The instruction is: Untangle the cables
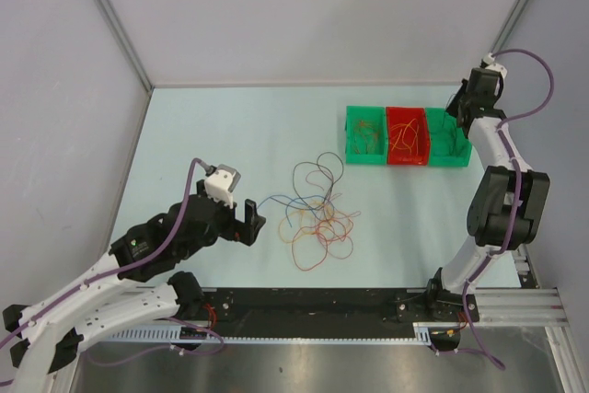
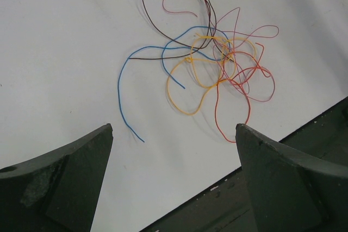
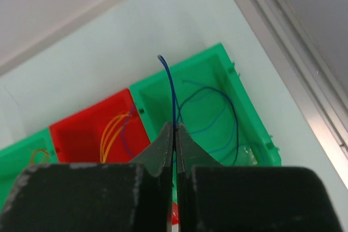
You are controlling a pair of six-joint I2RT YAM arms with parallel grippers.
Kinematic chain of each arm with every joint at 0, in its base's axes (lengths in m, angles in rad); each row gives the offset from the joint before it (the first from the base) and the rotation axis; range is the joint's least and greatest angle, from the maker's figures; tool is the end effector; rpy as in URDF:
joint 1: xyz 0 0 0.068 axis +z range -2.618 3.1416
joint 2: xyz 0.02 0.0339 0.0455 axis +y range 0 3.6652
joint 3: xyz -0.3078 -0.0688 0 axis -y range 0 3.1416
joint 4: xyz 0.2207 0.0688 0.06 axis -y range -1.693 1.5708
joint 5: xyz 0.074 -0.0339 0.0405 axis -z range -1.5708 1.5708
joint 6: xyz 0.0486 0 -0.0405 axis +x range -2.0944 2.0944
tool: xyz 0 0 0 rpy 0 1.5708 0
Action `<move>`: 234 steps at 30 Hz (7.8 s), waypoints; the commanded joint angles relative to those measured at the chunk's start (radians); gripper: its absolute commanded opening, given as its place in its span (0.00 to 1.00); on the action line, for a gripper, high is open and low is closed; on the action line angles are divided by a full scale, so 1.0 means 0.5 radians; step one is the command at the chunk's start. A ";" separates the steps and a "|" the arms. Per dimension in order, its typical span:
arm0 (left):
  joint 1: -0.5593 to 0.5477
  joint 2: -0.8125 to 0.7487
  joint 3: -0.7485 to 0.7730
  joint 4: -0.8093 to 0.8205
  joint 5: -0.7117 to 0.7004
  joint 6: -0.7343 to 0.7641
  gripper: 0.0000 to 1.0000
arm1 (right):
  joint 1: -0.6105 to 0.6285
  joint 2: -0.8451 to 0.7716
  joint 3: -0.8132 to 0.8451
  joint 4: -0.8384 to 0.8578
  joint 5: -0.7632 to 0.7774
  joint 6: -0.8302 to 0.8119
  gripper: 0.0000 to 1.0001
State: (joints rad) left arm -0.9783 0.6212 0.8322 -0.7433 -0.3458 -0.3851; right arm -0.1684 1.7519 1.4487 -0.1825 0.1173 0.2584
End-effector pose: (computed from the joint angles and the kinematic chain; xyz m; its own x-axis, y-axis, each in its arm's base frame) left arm 0.0562 -0.0539 0.3368 -0.4946 0.1018 -0.8632 0.4657 0.8696 -0.1643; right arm 0.4053 -0.0747 0.3506 -0.3763 0.3214 -0.8689 0.3772 0.9098 0.1732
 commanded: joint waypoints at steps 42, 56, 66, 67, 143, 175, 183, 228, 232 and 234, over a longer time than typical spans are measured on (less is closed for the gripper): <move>0.036 0.022 0.002 0.042 -0.008 -0.015 1.00 | -0.378 -0.424 -0.109 0.546 -0.909 0.486 0.00; 0.042 0.071 0.005 0.035 -0.011 -0.015 1.00 | -0.378 -0.154 -0.105 0.657 -0.925 0.450 0.00; 0.064 0.104 0.005 0.045 0.007 -0.012 1.00 | -0.372 -0.126 -0.139 0.494 -0.824 0.253 0.00; 0.064 0.101 0.005 0.045 0.014 -0.012 1.00 | -0.375 -0.120 -0.145 0.497 -0.824 0.250 0.00; 0.079 0.022 -0.002 0.054 0.032 -0.003 1.00 | -0.176 0.123 -0.299 0.046 -0.446 0.262 0.00; 0.076 0.255 0.038 0.115 0.072 -0.101 0.99 | 0.505 -1.126 -0.565 -0.509 -0.348 0.428 0.55; 0.048 0.567 0.048 0.403 0.213 -0.178 0.97 | 0.849 -1.528 -1.127 -0.439 -0.293 0.627 0.54; -0.105 1.896 1.337 0.312 0.106 -0.144 0.00 | 1.414 -1.780 -1.937 -0.126 0.232 1.032 0.53; -0.105 1.685 1.832 0.036 0.093 -0.034 0.00 | 1.417 -1.804 -1.937 -0.126 0.244 1.057 0.53; -0.105 1.596 2.089 -0.013 0.121 -0.012 0.00 | 1.417 -1.813 -1.937 -0.120 0.238 1.066 0.53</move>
State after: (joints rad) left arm -1.0248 1.5936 1.6279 -0.6579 -0.2615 -0.4503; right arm 0.5350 0.8684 0.4789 -0.2707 0.2028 0.7696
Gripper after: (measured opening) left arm 0.008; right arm 0.533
